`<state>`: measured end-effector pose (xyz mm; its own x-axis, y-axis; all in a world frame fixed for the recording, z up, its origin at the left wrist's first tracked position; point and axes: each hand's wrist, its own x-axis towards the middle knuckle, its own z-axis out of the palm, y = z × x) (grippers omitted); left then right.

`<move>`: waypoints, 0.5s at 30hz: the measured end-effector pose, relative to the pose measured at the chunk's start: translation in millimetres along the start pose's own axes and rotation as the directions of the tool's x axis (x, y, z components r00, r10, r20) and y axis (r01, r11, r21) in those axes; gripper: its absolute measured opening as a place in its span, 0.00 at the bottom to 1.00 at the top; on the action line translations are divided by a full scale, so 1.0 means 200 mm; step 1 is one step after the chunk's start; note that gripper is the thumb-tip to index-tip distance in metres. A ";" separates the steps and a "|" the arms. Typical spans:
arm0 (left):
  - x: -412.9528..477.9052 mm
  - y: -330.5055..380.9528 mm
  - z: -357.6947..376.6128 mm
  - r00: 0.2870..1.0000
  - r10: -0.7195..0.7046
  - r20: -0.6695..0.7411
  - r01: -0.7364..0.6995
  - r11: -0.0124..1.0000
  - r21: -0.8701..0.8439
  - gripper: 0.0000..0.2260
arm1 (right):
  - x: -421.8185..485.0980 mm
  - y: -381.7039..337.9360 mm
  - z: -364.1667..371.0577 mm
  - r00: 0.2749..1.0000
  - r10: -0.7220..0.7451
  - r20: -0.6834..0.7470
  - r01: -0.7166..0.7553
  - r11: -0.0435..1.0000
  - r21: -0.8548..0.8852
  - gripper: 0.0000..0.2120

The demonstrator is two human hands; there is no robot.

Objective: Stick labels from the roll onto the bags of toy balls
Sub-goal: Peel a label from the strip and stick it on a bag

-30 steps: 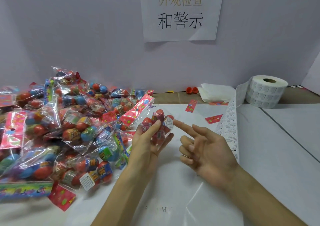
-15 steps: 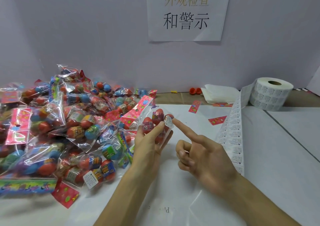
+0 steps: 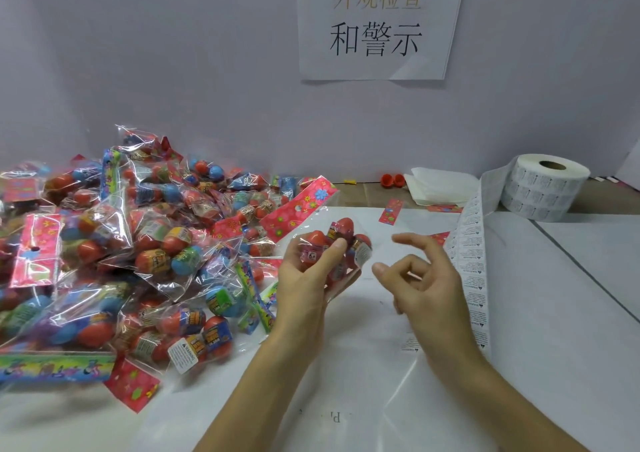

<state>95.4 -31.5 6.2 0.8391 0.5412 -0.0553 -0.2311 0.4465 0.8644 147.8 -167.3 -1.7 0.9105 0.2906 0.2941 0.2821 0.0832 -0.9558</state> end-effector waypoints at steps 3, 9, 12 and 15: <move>0.00 0.00 0.00 0.999 0.050 0.019 -0.052 0.991 0.125 0.19 | 0.02 -0.02 -0.03 0.993 -0.115 -0.025 0.112 0.986 -0.124 0.10; -0.01 -0.02 0.01 0.996 0.060 0.071 -0.076 0.963 0.258 0.21 | 0.02 -0.05 -0.04 0.980 -0.197 -0.019 0.180 0.927 -0.329 0.06; 0.00 -0.02 0.01 0.998 0.044 0.054 -0.055 0.976 0.210 0.20 | 0.01 -0.05 -0.04 0.944 -0.323 0.066 0.323 0.863 -0.389 0.06; 0.01 -0.02 -0.01 1.000 0.002 0.021 -0.004 0.993 0.117 0.19 | -0.01 -0.05 -0.02 0.864 -0.453 0.222 0.504 0.761 -0.409 0.08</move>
<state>97.5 -31.0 0.9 0.8487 0.5271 -0.0435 -0.1753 0.3580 0.9171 145.0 -173.2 8.3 0.5914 0.4249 0.6853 0.7972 -0.1803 -0.5762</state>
